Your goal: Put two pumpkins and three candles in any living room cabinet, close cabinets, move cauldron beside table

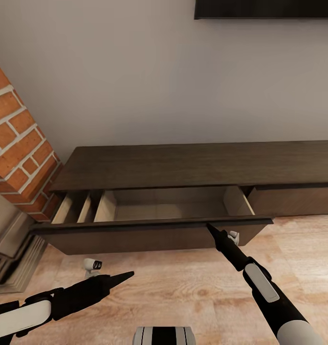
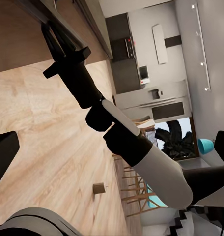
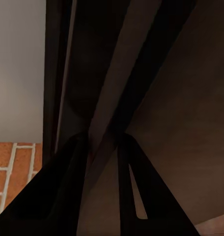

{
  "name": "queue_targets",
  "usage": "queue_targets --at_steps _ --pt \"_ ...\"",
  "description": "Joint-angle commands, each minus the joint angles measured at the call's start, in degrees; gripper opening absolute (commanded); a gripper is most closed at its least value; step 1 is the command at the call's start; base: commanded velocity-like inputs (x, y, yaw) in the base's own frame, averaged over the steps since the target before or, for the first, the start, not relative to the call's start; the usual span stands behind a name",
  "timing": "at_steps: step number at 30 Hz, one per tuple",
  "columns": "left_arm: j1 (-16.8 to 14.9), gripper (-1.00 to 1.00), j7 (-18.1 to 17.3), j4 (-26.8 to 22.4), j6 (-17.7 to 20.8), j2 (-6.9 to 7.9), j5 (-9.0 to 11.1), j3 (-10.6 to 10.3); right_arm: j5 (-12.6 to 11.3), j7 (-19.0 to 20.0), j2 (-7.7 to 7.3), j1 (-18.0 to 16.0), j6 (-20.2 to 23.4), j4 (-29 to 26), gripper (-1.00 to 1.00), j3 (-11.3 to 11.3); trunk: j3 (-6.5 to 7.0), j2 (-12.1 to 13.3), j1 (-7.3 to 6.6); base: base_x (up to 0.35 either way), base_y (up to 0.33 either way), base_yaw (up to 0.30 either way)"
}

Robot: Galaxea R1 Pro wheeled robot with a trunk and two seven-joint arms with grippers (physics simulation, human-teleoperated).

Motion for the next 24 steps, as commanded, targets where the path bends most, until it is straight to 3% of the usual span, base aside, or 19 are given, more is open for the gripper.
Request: queue_targets --at_steps 1,16,24 --pt "-0.15 1.0 -0.14 -0.07 -0.49 0.04 0.31 -0.33 -0.97 0.45 -0.09 -0.05 0.23 2.6 -1.0 -0.19 -0.05 -0.02 -0.01 -0.021 0.0 0.0" --pt "-0.15 1.0 -0.14 -0.04 -0.49 0.01 0.3 -0.34 0.28 0.46 -0.09 -0.05 0.33 2.62 -1.0 -0.13 -0.05 -0.02 -0.01 -0.094 0.0 0.0" --pt "-0.15 1.0 -0.22 -0.05 -0.49 0.04 0.3 -0.34 0.28 0.53 -0.09 -0.05 0.31 2.55 -1.0 -0.13 -0.05 -0.02 -0.01 -0.213 0.0 0.0"
